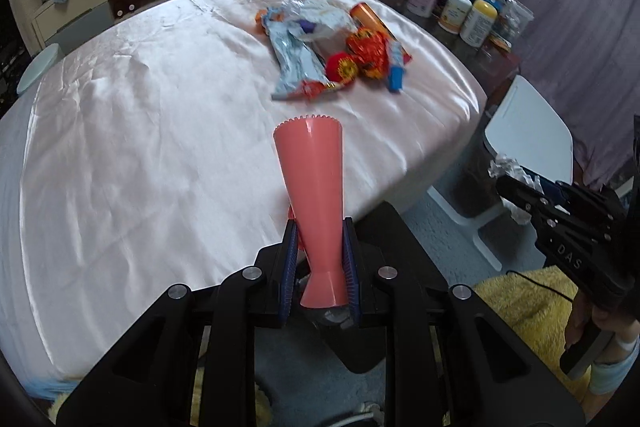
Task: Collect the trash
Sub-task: 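Carry foil and pink horn to the black bin and open both tools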
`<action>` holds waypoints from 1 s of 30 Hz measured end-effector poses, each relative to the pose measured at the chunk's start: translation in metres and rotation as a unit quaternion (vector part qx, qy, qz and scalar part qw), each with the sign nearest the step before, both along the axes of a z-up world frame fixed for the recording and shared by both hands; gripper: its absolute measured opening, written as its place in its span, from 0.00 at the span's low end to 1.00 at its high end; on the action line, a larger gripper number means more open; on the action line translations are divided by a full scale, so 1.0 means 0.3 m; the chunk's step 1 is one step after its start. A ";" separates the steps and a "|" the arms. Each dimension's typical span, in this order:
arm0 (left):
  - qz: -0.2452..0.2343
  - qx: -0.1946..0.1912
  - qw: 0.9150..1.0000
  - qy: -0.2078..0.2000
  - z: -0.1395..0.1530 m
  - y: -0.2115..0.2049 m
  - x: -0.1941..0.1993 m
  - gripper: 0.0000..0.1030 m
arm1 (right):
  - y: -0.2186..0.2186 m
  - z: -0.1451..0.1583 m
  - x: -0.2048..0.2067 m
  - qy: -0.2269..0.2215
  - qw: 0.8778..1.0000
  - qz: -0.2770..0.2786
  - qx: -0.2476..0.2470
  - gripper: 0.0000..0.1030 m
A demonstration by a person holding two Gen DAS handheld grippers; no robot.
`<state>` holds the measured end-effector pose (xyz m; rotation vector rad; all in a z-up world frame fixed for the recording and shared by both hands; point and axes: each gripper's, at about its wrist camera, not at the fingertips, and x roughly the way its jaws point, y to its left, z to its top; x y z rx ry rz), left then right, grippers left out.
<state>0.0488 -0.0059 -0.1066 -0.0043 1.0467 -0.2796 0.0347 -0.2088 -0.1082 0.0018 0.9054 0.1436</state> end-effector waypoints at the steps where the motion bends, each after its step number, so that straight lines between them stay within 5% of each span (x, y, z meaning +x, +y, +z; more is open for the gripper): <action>1: -0.005 -0.006 1.000 0.006 -0.017 -0.007 -0.022 0.20 | -0.004 -0.012 -0.012 0.007 1.000 0.001 0.004 0.28; 14: -0.010 -0.022 0.994 0.110 -0.312 -0.092 -0.107 0.20 | 0.013 -0.219 -0.053 0.076 0.997 -0.013 0.022 0.29; 22: -0.022 -0.025 0.991 0.126 -0.364 -0.117 -0.098 0.20 | 0.012 -0.299 -0.018 0.111 0.991 -0.011 0.069 0.34; 25: -0.018 -0.021 0.992 0.123 -0.360 -0.118 -0.086 0.37 | 0.001 -0.292 -0.015 0.106 0.991 -0.016 0.078 0.55; 30: -0.012 -0.017 0.994 0.111 -0.331 -0.117 -0.090 0.54 | -0.005 -0.282 -0.008 0.101 0.991 -0.017 0.080 0.64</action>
